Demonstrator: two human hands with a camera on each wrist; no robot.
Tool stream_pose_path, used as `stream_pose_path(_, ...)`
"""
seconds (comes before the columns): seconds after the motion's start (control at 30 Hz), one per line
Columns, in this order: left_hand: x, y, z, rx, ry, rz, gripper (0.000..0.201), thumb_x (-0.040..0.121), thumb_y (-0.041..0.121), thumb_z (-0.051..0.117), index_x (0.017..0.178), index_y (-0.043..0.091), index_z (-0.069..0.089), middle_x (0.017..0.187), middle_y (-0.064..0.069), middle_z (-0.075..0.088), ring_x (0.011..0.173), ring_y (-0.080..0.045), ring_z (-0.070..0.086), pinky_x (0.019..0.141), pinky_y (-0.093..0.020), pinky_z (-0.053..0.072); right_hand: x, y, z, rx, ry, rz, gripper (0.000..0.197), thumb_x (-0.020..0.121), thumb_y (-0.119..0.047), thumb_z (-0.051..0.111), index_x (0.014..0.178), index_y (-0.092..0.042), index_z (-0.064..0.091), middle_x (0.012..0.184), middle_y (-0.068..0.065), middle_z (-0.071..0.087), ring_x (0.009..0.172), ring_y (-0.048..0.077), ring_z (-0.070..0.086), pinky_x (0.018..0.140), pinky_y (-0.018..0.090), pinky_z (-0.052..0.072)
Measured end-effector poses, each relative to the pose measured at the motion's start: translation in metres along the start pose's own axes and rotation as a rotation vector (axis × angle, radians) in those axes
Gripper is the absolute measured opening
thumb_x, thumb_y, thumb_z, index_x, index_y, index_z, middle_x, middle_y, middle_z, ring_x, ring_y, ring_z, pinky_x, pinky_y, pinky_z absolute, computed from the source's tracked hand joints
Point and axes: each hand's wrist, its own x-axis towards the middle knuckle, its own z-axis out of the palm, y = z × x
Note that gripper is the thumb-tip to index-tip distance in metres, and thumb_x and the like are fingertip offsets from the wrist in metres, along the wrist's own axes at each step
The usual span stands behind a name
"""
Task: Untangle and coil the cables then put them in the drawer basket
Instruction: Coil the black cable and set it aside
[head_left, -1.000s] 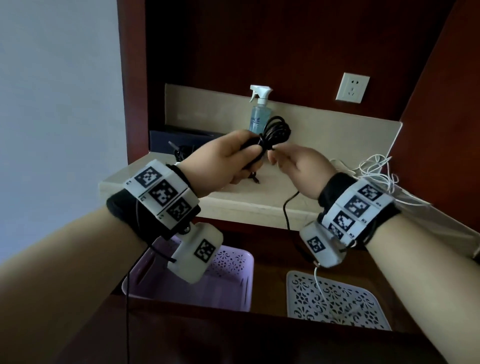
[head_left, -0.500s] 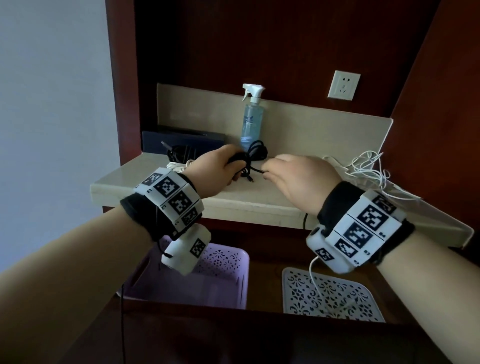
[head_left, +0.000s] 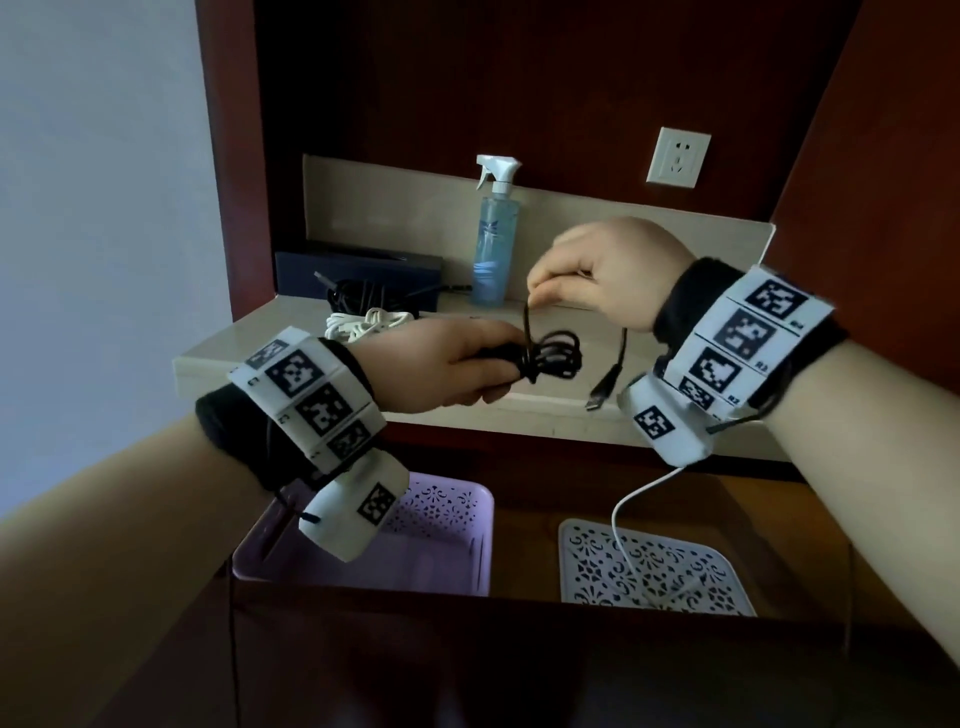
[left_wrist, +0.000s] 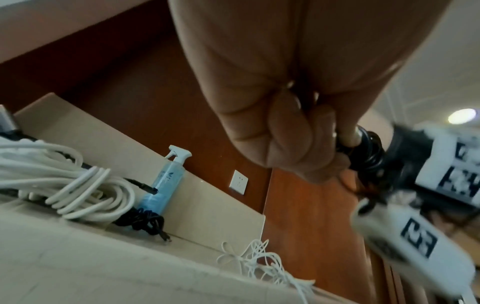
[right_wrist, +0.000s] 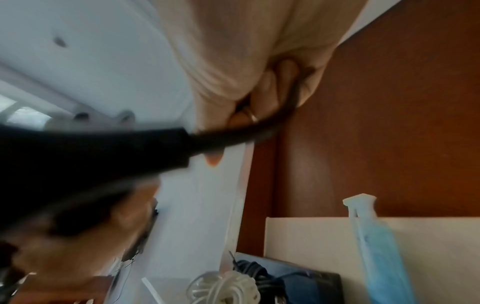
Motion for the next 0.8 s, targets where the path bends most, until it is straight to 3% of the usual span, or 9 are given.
stream_pose_path(0.1, -0.007, 0.005, -0.005, -0.274, 0.106, 0.04, 0.024, 0.099, 0.009, 0.04, 0.106, 0.028, 0.053, 0.068, 0.004, 0.052, 0.049, -0.002, 0.04, 0.049, -0.015, 0.035, -0.009, 0.007, 0.022, 0.253, 0.043, 0.161, 0.014, 0.089, -0.017, 0.058, 0.086, -0.02, 0.072, 0.079, -0.017, 0.063, 0.081, 0.006, 0.059, 0.077, 0.026, 0.042)
stream_pose_path(0.17, -0.006, 0.011, -0.006, -0.376, 0.18, 0.051, 0.019, 0.099, 0.008, 0.039, 0.1, 0.021, 0.054, 0.068, 0.002, 0.051, 0.048, -0.003, 0.039, 0.047, -0.016, 0.033, -0.013, 0.001, 0.037, 0.391, 0.093, 0.228, 0.033, 0.09, -0.009, 0.055, 0.065, -0.029, 0.06, 0.056, -0.024, 0.058, 0.06, -0.007, 0.053, 0.065, 0.021, 0.038)
stream_pose_path(0.2, -0.004, 0.012, -0.006, -0.423, 0.226, 0.043, 0.017, 0.099, 0.008, 0.039, 0.096, 0.018, 0.053, 0.067, 0.001, 0.051, 0.046, -0.004, 0.038, 0.046, -0.016, 0.032, -0.015, -0.004, 0.044, 0.44, 0.105, 0.245, 0.037, 0.092, -0.01, 0.052, 0.064, -0.034, 0.054, 0.052, -0.027, 0.055, 0.055, -0.009, 0.05, 0.059, 0.014, 0.035)
stream_pose_path(0.23, -0.002, 0.013, -0.007, -0.471, 0.277, 0.025, 0.016, 0.1, 0.009, 0.039, 0.092, 0.015, 0.051, 0.067, 0.0, 0.051, 0.045, -0.004, 0.037, 0.045, -0.017, 0.031, -0.016, -0.009, 0.05, 0.461, 0.104, 0.248, 0.034, 0.094, -0.014, 0.05, 0.069, -0.036, 0.054, 0.053, -0.028, 0.055, 0.055, -0.01, 0.049, 0.057, 0.01, 0.032)
stream_pose_path(0.3, 0.003, 0.01, -0.008, -0.516, 0.374, -0.037, 0.015, 0.1, 0.011, 0.04, 0.086, 0.014, 0.046, 0.066, -0.001, 0.052, 0.043, -0.005, 0.036, 0.045, -0.02, 0.03, -0.017, -0.017, 0.058, 0.428, 0.077, 0.242, 0.021, 0.097, -0.024, 0.043, 0.089, -0.032, 0.061, 0.068, -0.023, 0.059, 0.067, -0.004, 0.052, 0.063, 0.017, 0.036)
stream_pose_path(0.37, 0.008, 0.003, -0.008, -0.436, 0.446, -0.111, 0.014, 0.099, 0.013, 0.044, 0.085, 0.017, 0.045, 0.069, -0.002, 0.055, 0.043, -0.006, 0.038, 0.046, -0.022, 0.033, -0.018, -0.021, 0.06, 0.265, 0.029, 0.231, 0.027, 0.099, -0.029, 0.038, 0.112, -0.025, 0.061, 0.092, -0.006, 0.065, 0.085, 0.015, 0.057, 0.072, 0.028, 0.042)
stream_pose_path(0.47, 0.014, -0.006, -0.006, -0.287, 0.509, -0.18, 0.016, 0.097, 0.017, 0.048, 0.083, 0.023, 0.043, 0.073, -0.002, 0.059, 0.047, -0.007, 0.044, 0.049, -0.023, 0.037, -0.019, -0.026, 0.062, -0.038, -0.041, 0.172, 0.029, 0.1, -0.023, 0.033, 0.12, -0.021, 0.053, 0.103, 0.008, 0.062, 0.094, 0.028, 0.057, 0.075, 0.036, 0.044)
stream_pose_path(0.63, 0.019, -0.009, 0.002, 0.042, 0.495, -0.179, 0.011, 0.097, 0.021, 0.049, 0.096, 0.013, 0.041, 0.071, 0.007, 0.056, 0.057, -0.005, 0.048, 0.047, -0.008, 0.037, -0.024, -0.034, 0.058, -0.271, -0.086, 0.154, 0.02, 0.098, -0.013, 0.035, 0.108, -0.015, 0.052, 0.079, 0.001, 0.042, 0.083, 0.027, 0.051, 0.062, 0.029, 0.028)
stream_pose_path(0.8, 0.025, -0.012, 0.005, 0.169, 0.445, -0.182, 0.013, 0.096, 0.023, 0.051, 0.094, 0.015, 0.042, 0.074, 0.007, 0.056, 0.06, -0.001, 0.047, 0.047, -0.009, 0.034, -0.027, -0.047, 0.044, -0.334, -0.146, 0.115, 0.019, 0.099, -0.015, 0.035, 0.105, -0.011, 0.053, 0.093, 0.007, 0.052, 0.09, 0.027, 0.054, 0.064, 0.03, 0.03)
